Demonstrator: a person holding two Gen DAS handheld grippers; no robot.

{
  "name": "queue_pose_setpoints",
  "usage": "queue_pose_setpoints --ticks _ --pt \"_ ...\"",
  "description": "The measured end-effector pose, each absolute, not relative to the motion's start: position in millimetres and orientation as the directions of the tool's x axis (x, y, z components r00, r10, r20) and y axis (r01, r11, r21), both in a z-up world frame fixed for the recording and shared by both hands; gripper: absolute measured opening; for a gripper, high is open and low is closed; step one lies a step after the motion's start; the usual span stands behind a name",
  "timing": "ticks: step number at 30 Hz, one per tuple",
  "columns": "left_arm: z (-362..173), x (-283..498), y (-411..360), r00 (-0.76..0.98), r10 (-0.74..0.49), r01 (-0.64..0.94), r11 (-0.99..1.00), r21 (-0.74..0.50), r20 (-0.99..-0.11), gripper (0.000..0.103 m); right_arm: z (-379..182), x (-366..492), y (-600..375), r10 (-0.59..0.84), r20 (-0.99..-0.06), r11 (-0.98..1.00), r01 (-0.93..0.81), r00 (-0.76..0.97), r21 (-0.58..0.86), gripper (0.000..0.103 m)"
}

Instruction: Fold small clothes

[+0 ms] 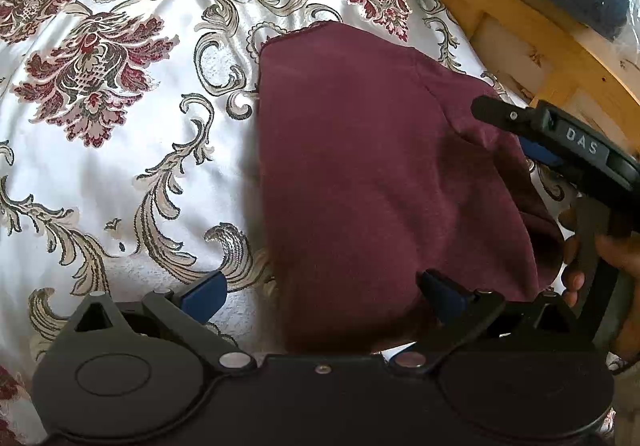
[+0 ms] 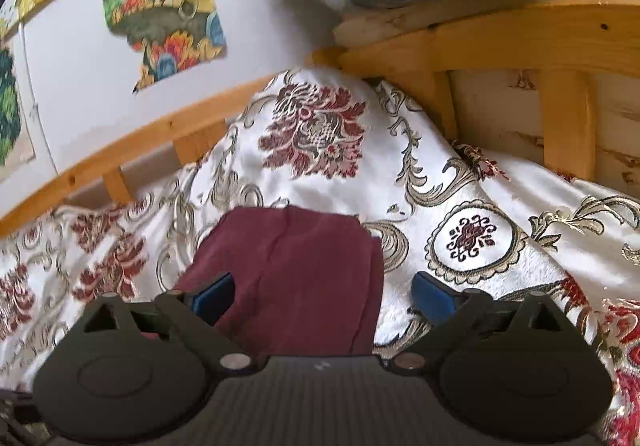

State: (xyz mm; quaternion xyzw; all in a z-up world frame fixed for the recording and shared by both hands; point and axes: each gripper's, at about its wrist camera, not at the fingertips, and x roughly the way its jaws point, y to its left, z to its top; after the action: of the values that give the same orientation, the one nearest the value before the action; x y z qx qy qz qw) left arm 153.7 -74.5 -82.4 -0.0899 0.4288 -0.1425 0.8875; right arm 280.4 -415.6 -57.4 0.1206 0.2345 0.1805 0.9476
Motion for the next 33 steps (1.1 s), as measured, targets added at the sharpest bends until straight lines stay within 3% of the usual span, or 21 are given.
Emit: queue_pose_setpoints --ticks 10,15,22,28,31,33 --pt "-77 165 -72 0.527 -0.332 0.132 0.941 -0.31 -0.782 0.102 -61 285 -415 0.41 -0.39 0.893 -0.276 0.824 0.356 0.103" --pt "-73 171 -66 0.496 -0.353 0.123 0.933 -0.338 -0.794 0.102 -62 284 -414 0.373 -0.34 0.892 -0.234 0.863 0.387 0.102" --pt "-62 176 -55 0.532 -0.401 0.154 0.912 -0.38 -0.746 0.102 -63 288 -410 0.379 -0.348 0.896 -0.245 0.857 0.371 0.103" --pt "-62 185 -49 0.561 -0.427 0.159 0.897 -0.413 -0.709 0.102 -63 291 -403 0.406 -0.387 0.898 -0.284 0.828 0.335 0.103" --pt "-63 191 -52 0.576 -0.449 0.201 0.888 -0.414 -0.683 0.102 -64 297 -390 0.338 -0.496 0.94 -0.262 0.8 0.218 0.102" --pt "-62 197 -53 0.575 -0.482 0.245 0.872 -0.423 -0.661 0.102 -65 297 -383 0.307 -0.521 0.951 -0.269 0.796 0.15 0.102"
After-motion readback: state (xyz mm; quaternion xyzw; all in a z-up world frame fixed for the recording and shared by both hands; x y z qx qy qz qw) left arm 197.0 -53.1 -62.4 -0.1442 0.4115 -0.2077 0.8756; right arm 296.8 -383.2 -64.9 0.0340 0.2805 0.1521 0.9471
